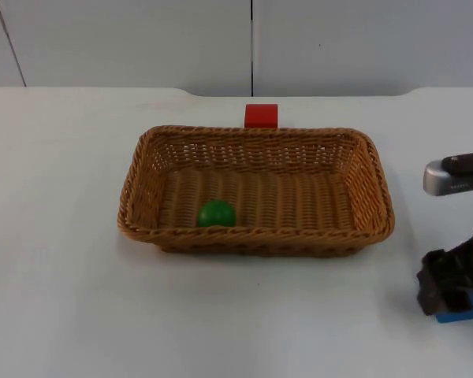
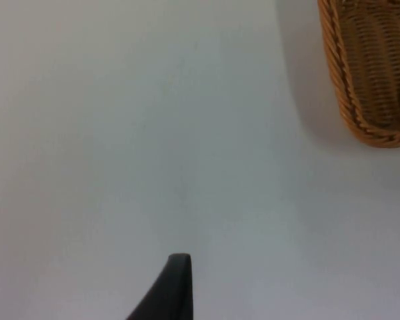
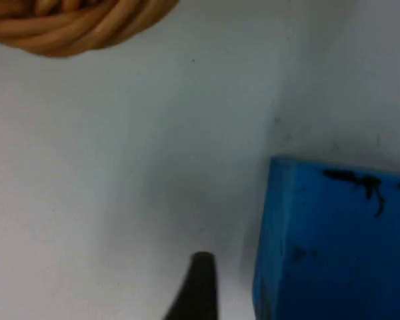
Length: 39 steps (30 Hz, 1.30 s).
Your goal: Place all geometric objects except the red cube into the basket.
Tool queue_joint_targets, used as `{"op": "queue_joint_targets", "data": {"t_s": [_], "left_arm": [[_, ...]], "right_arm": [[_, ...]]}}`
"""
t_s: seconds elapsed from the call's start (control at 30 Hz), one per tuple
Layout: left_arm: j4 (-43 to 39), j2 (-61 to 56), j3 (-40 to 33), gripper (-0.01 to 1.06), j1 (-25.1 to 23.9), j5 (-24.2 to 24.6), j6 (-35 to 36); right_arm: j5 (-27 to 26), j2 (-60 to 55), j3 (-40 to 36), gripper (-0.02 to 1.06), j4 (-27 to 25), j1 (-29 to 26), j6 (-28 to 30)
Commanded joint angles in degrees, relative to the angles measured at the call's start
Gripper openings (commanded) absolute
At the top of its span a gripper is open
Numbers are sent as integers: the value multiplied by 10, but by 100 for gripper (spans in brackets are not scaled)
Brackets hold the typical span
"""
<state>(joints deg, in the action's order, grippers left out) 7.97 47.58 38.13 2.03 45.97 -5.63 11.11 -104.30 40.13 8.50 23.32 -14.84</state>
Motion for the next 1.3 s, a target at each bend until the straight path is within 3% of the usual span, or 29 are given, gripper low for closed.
{"op": "queue_joint_targets", "data": {"t_s": [0.0, 0.03, 0.07, 0.17, 0.5, 0.73, 1.0, 1.27], "left_arm": [[-1, -3, -1, 105, -1, -6, 0], [-1, -3, -1, 105, -1, -6, 0], [-1, -3, -1, 105, -1, -6, 0], [-1, -3, -1, 105, -1, -6, 0], [-5, -3, -1, 105, -1, -6, -1], [-3, -3, -1, 105, -1, -6, -1], [-3, -3, -1, 105, -1, -13, -1], [-3, -3, -1, 105, -1, -13, -1]], "right_arm": [[-13, 2, 3, 64, 4, 1, -2], [-14, 10, 3, 50, 4, 1, -2], [-14, 10, 3, 50, 4, 1, -2], [-1, 59, 3, 2, 2, 6, -12], [71, 293, 3, 0, 3, 40, -8], [110, 373, 3, 0, 3, 40, 11], [122, 315, 20, 0, 2, 40, 38], [183, 140, 174, 0, -13, 40, 42]]}}
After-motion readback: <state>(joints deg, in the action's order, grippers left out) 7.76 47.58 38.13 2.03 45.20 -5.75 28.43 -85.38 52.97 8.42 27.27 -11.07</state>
